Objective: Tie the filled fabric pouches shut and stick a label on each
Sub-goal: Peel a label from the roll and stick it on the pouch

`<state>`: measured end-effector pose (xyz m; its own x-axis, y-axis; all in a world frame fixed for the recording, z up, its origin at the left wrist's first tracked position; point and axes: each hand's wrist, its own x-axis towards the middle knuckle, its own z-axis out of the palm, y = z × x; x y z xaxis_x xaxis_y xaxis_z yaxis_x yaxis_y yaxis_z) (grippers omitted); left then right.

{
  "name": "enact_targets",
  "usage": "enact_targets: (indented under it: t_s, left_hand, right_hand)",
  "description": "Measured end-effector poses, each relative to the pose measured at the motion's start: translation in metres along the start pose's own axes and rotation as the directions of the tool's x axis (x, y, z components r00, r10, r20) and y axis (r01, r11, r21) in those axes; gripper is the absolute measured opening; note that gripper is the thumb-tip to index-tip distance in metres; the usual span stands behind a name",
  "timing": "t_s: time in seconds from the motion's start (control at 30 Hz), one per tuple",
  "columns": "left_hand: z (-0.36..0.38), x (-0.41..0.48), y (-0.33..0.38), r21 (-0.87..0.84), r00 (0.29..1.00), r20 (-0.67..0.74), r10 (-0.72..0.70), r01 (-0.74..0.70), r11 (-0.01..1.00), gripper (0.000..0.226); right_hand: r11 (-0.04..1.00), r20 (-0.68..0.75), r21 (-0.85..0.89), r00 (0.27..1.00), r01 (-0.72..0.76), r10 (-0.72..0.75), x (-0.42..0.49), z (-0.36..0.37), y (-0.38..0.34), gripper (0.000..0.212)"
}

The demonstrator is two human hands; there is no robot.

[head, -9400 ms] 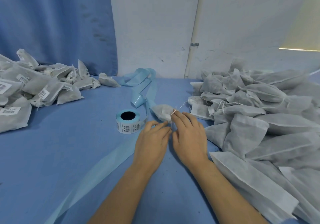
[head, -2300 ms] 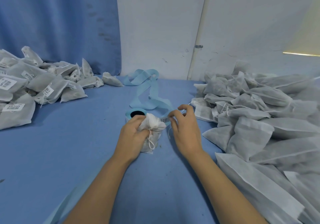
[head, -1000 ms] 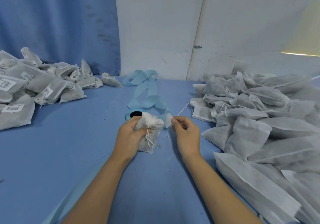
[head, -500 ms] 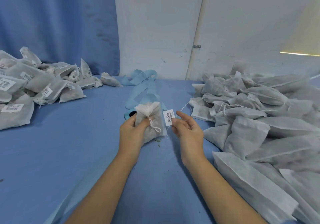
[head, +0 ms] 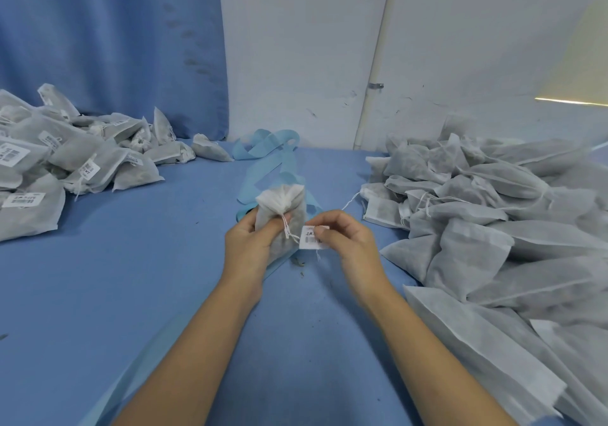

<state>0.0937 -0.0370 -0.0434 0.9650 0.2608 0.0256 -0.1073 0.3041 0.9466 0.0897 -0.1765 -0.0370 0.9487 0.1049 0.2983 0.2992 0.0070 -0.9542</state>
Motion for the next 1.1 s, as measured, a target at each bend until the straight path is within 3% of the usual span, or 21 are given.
enact_targets:
  t_s: [0.1, 0.23, 0.4, 0.73, 0.8, 0.87, 0.97, 1.1]
  left_hand:
    - [0.0, -0.001, 0.0, 0.002, 1.0, 0.015, 0.01, -0.01, 1.0, 0.007]
    - [0.001, -0.002, 0.0, 0.021, 0.999, 0.024, 0.031, -0.031, 0.999, 0.013]
    - [0.003, -0.004, 0.0, 0.047, 0.998, 0.045, 0.051, -0.053, 0.997, 0.013]
    - [-0.002, -0.001, 0.002, 0.008, 0.998, 0.054, -0.013, 0.013, 1.0, 0.005]
    - [-0.003, -0.001, 0.003, -0.037, 0.997, 0.074, -0.033, 0.036, 0.999, 0.008]
    - [-0.003, -0.002, 0.005, -0.07, 0.994, 0.1, -0.05, 0.057, 0.996, 0.005]
    - [0.001, -0.004, 0.006, -0.093, 0.989, 0.13, -0.07, 0.083, 0.992, 0.019]
    - [0.004, -0.007, 0.006, -0.182, 0.96, 0.27, -0.075, 0.127, 0.975, 0.051]
  right_hand:
    - [0.973, 0.074, -0.214, 0.995, 0.084, -0.069, -0.004, 0.007, 0.001, 0.033]
    - [0.939, 0.121, -0.309, 0.985, 0.153, -0.121, -0.006, 0.011, 0.005, 0.053]
    - [0.882, 0.135, -0.434, 0.981, 0.182, -0.136, -0.004, 0.009, 0.01, 0.063]
    - [0.88, -0.008, -0.463, 0.992, 0.107, -0.124, -0.003, 0.011, 0.012, 0.081]
    - [0.901, -0.046, -0.433, 0.997, 0.036, -0.062, -0.002, 0.01, 0.011, 0.076]
    - [0.935, -0.026, -0.351, 0.999, -0.045, 0.038, 0.0, 0.007, 0.009, 0.051]
    - [0.981, 0.096, -0.065, 0.977, -0.185, 0.191, 0.0, 0.005, 0.006, 0.021]
    - [0.96, 0.038, 0.146, 0.971, -0.24, 0.237, 0.0, 0.005, 0.001, 0.027]
